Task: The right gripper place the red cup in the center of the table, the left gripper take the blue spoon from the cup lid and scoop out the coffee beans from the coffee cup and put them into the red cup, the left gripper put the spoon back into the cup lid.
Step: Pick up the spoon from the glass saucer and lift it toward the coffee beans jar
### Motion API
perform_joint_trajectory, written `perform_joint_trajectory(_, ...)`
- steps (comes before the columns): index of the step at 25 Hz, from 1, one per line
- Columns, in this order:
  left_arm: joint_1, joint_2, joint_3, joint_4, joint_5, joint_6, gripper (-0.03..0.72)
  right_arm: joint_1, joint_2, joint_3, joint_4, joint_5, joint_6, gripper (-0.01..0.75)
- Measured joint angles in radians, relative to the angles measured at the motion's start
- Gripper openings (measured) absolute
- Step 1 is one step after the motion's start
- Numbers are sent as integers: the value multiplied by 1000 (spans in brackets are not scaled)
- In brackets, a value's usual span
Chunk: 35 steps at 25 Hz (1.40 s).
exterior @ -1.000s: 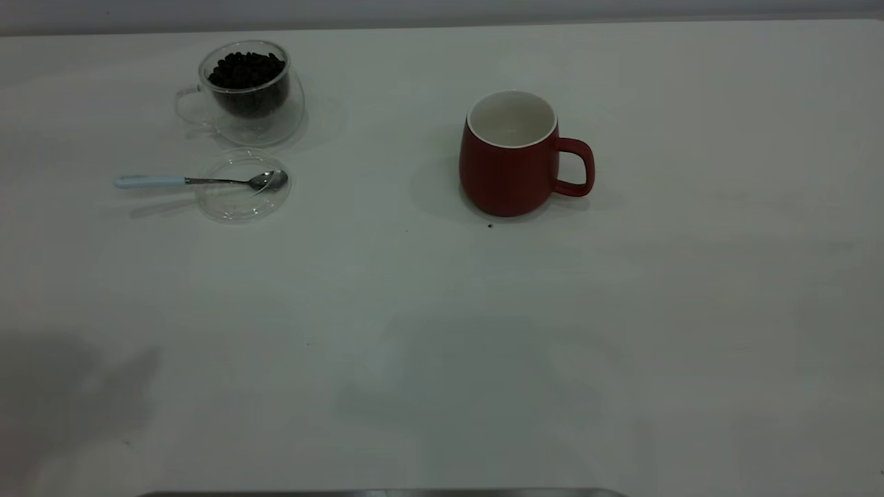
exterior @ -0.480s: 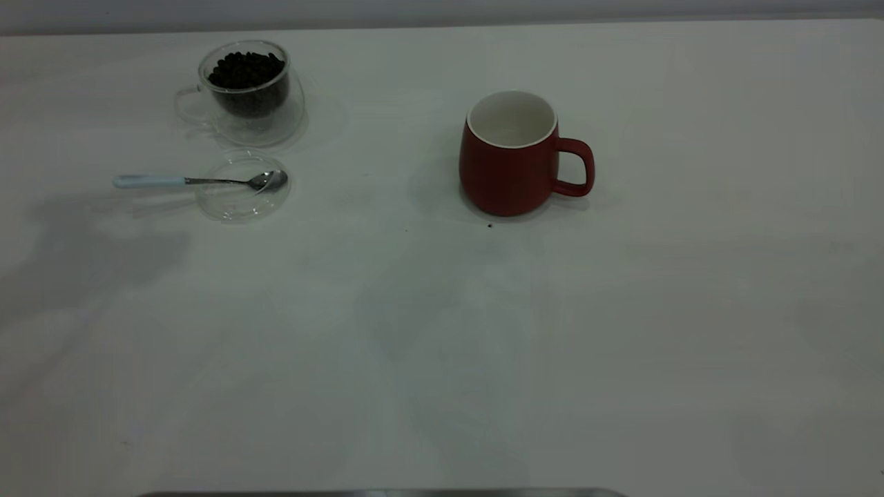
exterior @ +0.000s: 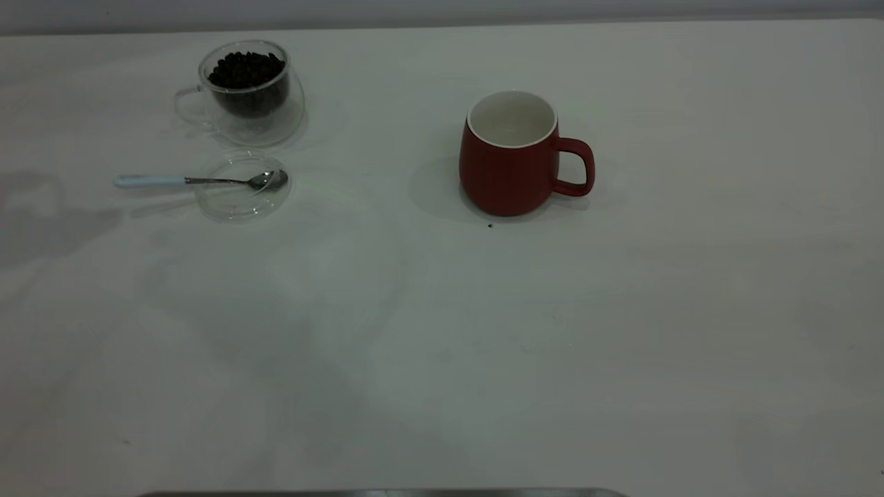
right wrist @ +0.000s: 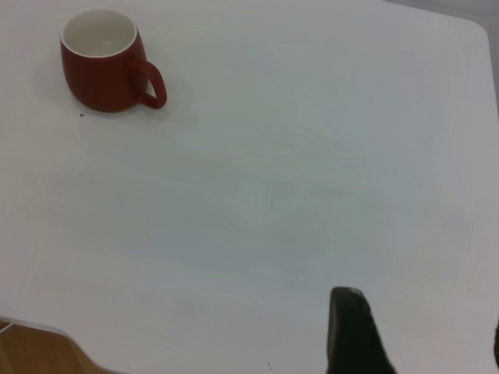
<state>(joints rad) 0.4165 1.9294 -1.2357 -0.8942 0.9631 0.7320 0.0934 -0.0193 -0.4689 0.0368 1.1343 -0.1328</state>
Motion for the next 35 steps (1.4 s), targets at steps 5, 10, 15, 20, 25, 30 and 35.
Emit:
perform_joint_trajectory(5,5,141,0,-7,0,66,569,0,0,0,0,0,0,459)
perform_joint_trajectory(10,7,265,-1,-16,-35,91,569,0,0,0,0,0,0,459)
perform_joint_trajectory(15,9,347,-5,-80,-79,167,568,0,0,0,0,0,0,459)
perform_joint_trajectory(20,9,420,-7,-209,-88,314,568,0,0,0,0,0,0,459)
perform_joint_trajectory(25,19,466,-8,-279,-117,380,568,0,0,0,0,0,0,459)
perform_joint_trajectory(30,28,489,-9,-295,-154,399,566,0,0,0,0,0,0,459)
perform_joint_trajectory(35,28,518,-9,-376,-128,473,566,0,0,0,0,0,1,459)
